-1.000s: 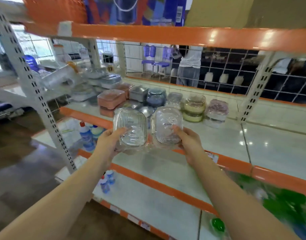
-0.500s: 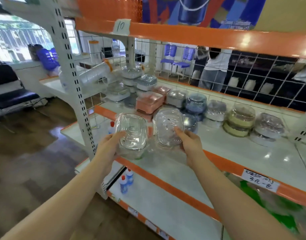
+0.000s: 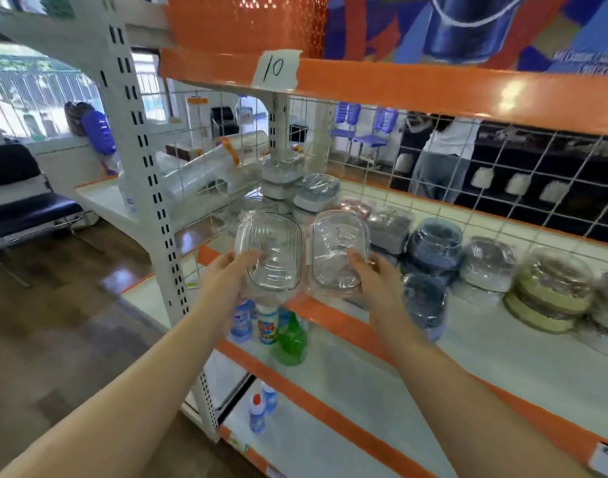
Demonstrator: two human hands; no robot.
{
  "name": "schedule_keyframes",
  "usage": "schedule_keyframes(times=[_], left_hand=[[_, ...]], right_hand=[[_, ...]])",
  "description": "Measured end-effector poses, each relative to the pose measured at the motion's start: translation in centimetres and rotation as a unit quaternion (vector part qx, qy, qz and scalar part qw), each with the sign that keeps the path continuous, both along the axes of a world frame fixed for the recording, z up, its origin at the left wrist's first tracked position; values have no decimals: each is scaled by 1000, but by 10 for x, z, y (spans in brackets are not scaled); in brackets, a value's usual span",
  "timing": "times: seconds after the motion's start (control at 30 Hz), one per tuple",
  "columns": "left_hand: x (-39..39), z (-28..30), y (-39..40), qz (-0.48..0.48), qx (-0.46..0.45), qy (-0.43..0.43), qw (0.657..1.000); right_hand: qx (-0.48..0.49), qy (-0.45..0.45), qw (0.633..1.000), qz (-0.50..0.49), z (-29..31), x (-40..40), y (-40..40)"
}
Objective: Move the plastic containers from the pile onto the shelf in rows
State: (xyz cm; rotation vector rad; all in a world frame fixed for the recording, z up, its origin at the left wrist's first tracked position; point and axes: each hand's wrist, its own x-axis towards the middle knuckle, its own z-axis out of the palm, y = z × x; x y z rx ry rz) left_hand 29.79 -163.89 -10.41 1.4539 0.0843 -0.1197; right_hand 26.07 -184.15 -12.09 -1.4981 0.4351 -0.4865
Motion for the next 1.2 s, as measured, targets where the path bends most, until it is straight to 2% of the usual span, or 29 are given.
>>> schedule_keyframes(times=[0.33,0.57,0.8,0.93,1.2], left_hand=[[53,11,-42,-36,1,-30,999],[69,17,-63,-83,8,-6,997],[62,23,-90,-155,-15,-26,987],[53,22,-104,-209,-26,-8,977],[44,18,-128,-234,-34,22,971]], right_hand=[[25,-13,997,-70,1,25,-29],[15,-36,992,-122,3,19,-38],[26,-5,983,-180,9,-4,-51],[22,5,978,-209,9,-19,-60],[23,-2,967,-253,8,-44,-74]])
